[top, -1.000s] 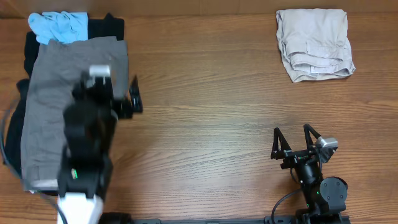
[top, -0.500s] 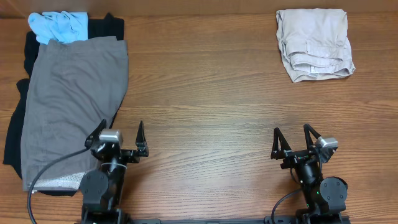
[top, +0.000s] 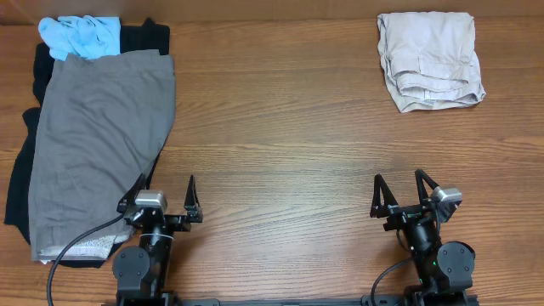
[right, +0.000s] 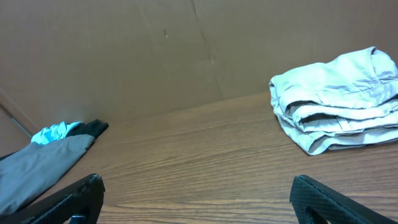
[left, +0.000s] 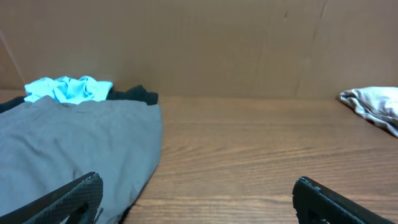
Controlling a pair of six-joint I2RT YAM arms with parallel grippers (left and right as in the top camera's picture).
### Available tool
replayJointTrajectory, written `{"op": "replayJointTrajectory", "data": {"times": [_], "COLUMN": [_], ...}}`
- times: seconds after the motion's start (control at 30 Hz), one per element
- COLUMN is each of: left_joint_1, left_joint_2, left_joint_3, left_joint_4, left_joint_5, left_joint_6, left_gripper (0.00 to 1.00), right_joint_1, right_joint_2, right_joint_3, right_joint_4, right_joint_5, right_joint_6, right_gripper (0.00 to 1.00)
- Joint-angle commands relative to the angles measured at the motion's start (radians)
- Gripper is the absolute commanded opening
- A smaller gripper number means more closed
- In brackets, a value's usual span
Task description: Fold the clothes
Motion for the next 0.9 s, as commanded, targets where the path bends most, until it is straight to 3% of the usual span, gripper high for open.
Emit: {"op": "replayJointTrajectory", "data": {"times": [0.0, 0.87], "left_joint_1": [0.006, 0.006], "left_joint_2": [-0.041, -0.061], "left_joint_3": [-0.008, -0.008], "left_joint_4": [-0.045, -0.07], "left_joint_5": [0.011, -0.002], "left_joint_6": [-0.017, -0.039], "left_gripper": [1.0, 1.0], "right_joint_1": [0.006, 0.006], "right_joint_2": [-0.008, -0.008], "right_joint_3": [-0.01, -0.01], "right_joint_4": [0.004, 0.004], "right_joint_5": [0.006, 0.006], "right_joint_6": [0.0, 0.0], "right_gripper": [1.0, 1.0]}}
